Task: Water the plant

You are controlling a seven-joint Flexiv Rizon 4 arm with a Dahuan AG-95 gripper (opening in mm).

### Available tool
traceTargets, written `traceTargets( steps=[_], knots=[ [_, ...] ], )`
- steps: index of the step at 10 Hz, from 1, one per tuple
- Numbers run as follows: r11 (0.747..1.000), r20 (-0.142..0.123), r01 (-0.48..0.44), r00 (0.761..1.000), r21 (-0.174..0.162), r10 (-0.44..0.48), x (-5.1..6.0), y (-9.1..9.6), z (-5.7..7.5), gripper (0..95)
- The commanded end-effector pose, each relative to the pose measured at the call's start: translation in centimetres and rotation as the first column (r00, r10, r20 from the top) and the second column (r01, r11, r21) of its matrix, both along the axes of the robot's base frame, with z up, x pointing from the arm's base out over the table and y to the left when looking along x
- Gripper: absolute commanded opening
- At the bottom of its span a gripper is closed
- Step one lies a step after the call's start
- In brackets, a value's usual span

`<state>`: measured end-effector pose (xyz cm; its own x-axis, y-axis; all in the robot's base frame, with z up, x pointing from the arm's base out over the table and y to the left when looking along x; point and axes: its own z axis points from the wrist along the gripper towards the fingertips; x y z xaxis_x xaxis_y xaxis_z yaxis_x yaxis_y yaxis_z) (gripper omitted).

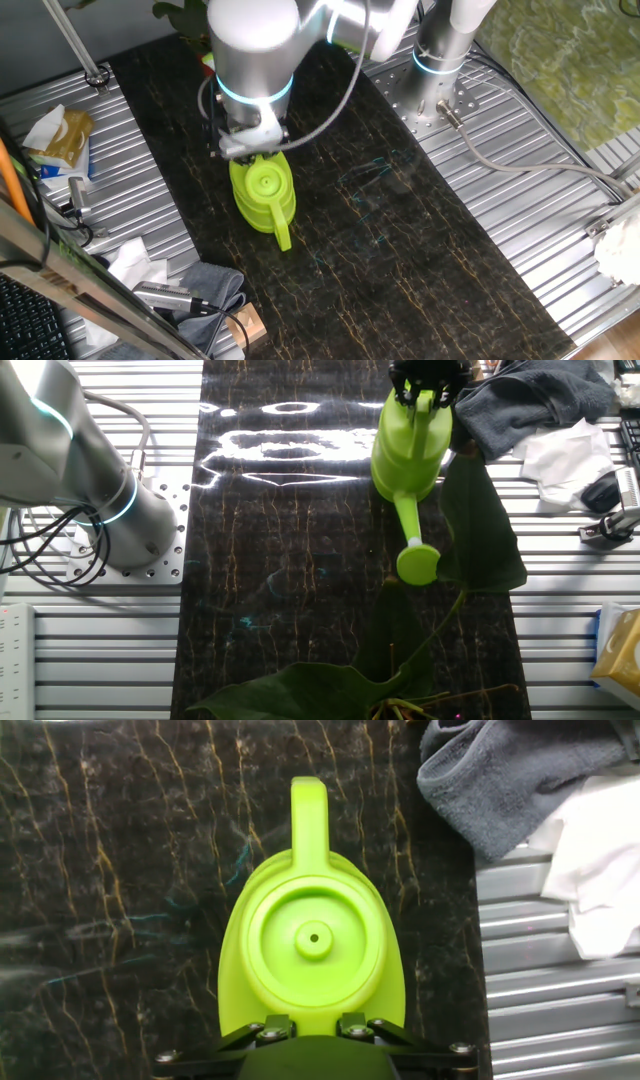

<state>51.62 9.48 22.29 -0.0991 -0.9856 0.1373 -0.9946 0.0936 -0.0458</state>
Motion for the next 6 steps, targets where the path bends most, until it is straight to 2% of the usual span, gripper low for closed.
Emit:
traceTargets(
  steps=[1,2,3,4,5,6],
  knots=[
    [0.999,-0.003,0.009,1.000,0.035,-0.009,0.1,-0.7,0.7,0.0],
    [0.997,-0.002,0.022,1.000,0.067,-0.022,0.0,-1.1,1.0,0.0],
    [0.993,0.013,0.030,0.999,0.111,-0.032,-0.2,-1.5,1.6,0.0],
    [0.992,0.027,0.034,0.999,0.119,-0.037,-0.3,-1.7,1.9,0.0],
    [0.990,0.051,0.032,0.998,0.138,-0.039,-0.5,-2.0,2.5,0.0],
    [0.986,0.057,0.036,0.997,0.162,-0.046,-0.7,-2.1,2.8,0.0]
  ],
)
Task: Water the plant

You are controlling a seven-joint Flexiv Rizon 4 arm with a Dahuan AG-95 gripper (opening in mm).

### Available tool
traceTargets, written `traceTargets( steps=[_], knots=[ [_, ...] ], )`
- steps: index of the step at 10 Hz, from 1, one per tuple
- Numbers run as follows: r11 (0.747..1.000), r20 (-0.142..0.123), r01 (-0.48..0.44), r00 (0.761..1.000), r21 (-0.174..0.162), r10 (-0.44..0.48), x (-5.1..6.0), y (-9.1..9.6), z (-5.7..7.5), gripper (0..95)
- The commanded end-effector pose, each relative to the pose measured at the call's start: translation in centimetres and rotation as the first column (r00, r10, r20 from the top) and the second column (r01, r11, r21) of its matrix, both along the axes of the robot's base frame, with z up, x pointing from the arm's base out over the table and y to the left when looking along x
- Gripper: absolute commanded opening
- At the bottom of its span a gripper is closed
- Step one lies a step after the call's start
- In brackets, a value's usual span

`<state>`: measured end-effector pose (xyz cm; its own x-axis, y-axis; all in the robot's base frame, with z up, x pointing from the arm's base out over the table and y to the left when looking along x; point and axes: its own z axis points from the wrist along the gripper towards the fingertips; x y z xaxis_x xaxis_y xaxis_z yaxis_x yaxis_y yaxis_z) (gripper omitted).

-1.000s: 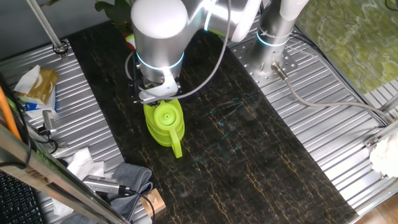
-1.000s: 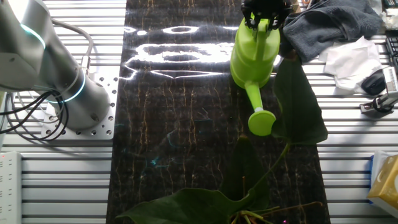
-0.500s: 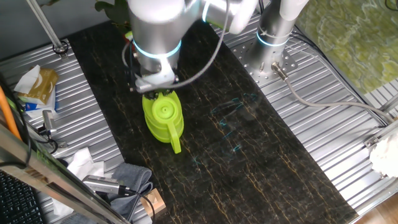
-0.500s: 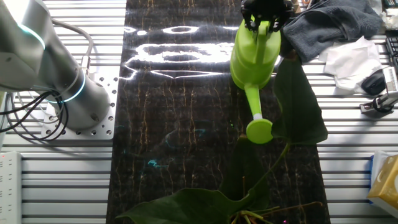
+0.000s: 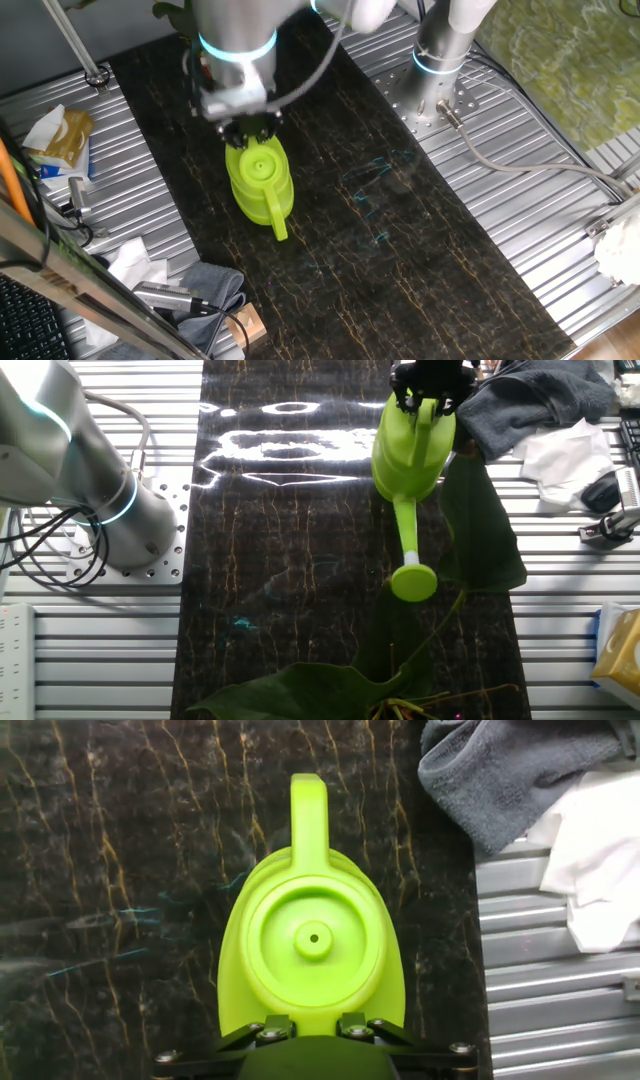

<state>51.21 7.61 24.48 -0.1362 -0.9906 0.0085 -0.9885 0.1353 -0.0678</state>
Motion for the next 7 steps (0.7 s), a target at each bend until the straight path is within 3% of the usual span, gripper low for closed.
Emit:
traceTargets(
  steps=[1,2,3,7],
  knots=[
    [0.998,0.034,0.012,0.999,0.063,-0.014,-0.5,-0.5,1.1,0.0],
    [0.997,0.038,0.014,0.999,0.082,-0.017,-0.6,-0.8,1.5,0.0],
    [0.992,0.044,0.012,0.999,0.125,-0.017,-0.9,-1.3,2.2,0.0],
    [0.983,0.053,-0.002,0.999,0.183,-0.008,-1.5,-2.6,3.9,0.0]
  ],
)
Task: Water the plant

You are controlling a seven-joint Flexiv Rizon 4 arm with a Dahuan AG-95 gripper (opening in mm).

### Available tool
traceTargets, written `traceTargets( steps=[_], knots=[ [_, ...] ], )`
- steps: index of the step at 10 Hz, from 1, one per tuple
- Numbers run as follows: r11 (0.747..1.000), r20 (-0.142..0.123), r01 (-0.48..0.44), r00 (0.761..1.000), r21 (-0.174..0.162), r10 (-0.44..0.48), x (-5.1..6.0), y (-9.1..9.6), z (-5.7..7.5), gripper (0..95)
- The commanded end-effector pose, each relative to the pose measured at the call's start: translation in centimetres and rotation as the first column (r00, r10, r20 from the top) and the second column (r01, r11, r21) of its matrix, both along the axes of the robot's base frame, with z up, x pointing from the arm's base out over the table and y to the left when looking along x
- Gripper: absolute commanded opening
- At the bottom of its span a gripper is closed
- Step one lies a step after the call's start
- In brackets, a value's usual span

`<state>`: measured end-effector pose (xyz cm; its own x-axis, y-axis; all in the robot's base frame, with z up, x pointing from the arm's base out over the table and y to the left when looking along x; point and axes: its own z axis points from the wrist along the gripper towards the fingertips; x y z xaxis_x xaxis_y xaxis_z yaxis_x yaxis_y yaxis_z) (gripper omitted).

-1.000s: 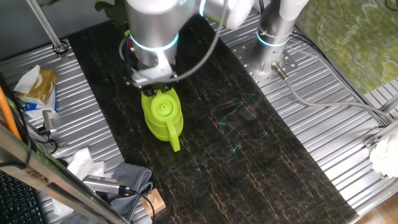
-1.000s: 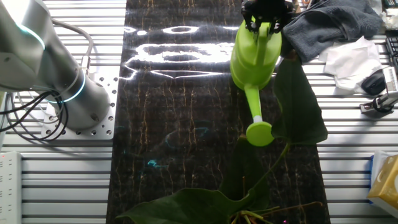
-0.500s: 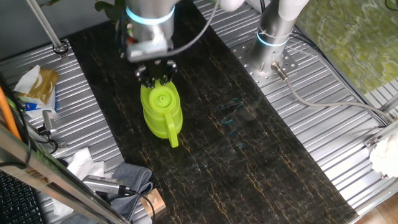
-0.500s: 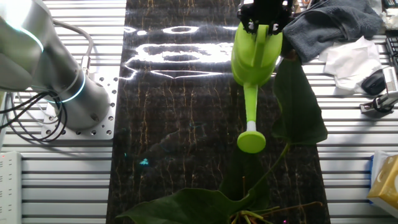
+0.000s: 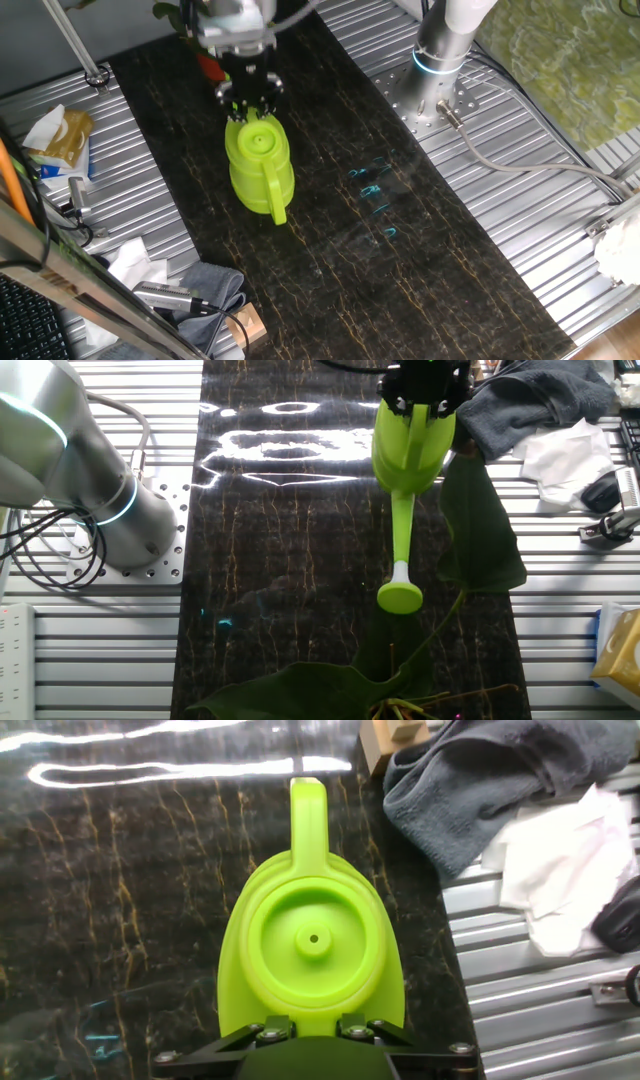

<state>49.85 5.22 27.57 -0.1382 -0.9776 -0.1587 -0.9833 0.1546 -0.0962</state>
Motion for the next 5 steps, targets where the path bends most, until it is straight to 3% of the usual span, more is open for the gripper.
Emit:
traceTargets(
  steps=[1,5],
  knots=[
    [0.999,0.009,-0.007,1.000,0.037,0.007,-0.21,-0.32,1.05,0.0],
    [0.997,0.025,-0.011,1.000,0.078,0.009,-0.25,-0.40,1.49,0.0]
  ],
)
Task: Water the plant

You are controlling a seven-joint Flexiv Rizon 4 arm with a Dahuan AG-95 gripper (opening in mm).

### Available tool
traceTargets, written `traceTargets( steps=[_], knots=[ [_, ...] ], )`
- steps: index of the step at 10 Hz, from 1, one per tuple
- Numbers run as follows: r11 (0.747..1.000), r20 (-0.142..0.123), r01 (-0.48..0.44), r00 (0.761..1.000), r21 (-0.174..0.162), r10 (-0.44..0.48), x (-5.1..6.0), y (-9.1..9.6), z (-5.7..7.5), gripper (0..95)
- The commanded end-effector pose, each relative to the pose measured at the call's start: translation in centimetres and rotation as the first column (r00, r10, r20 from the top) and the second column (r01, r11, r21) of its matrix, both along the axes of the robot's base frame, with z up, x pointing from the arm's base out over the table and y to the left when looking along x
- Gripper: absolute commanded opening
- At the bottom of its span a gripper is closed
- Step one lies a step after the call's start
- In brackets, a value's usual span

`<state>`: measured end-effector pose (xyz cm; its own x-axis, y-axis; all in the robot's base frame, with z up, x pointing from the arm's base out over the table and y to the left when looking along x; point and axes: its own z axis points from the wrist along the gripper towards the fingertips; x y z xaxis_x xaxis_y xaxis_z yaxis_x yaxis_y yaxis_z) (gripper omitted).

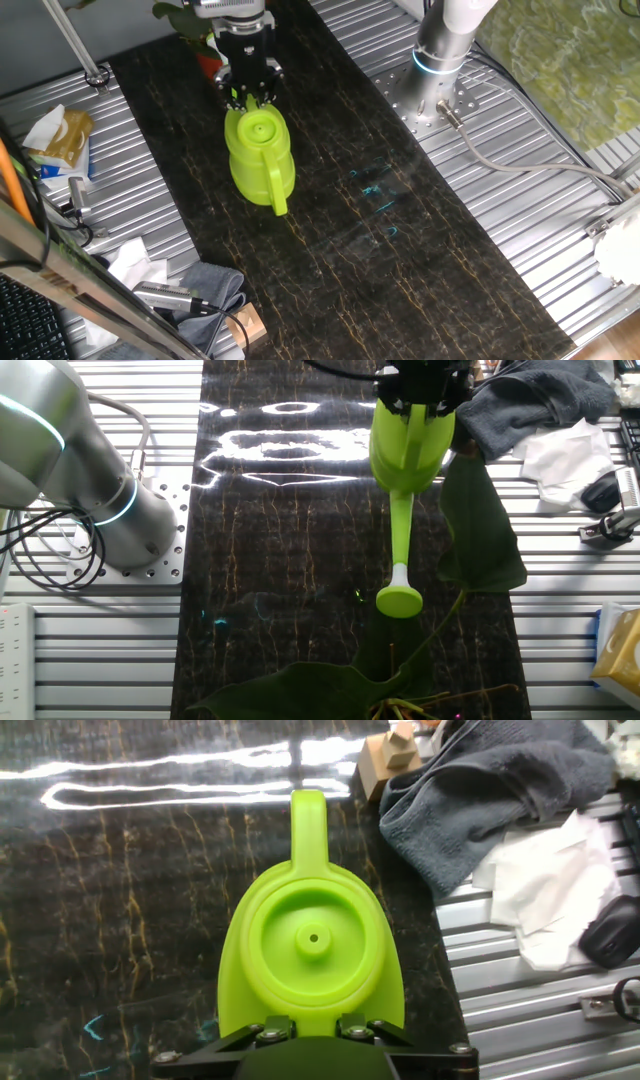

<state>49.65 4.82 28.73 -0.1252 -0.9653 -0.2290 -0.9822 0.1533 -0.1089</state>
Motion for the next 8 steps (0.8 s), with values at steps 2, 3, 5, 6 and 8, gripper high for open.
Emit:
traceTargets(
  steps=[2,3,5,6,8],
  knots=[
    [1.000,0.002,-0.002,1.000,0.030,0.002,-0.05,-0.08,0.51,0.0],
    [0.999,0.005,-0.006,1.000,0.037,0.006,0.00,-0.08,0.61,0.0],
    [0.998,0.015,-0.007,1.000,0.056,0.006,0.05,-0.03,0.69,0.0],
    [0.998,0.028,-0.009,1.000,0.067,0.008,0.09,-0.01,0.73,0.0],
    [0.996,0.051,-0.010,0.999,0.094,0.005,0.05,-0.03,0.82,0.0]
  ],
)
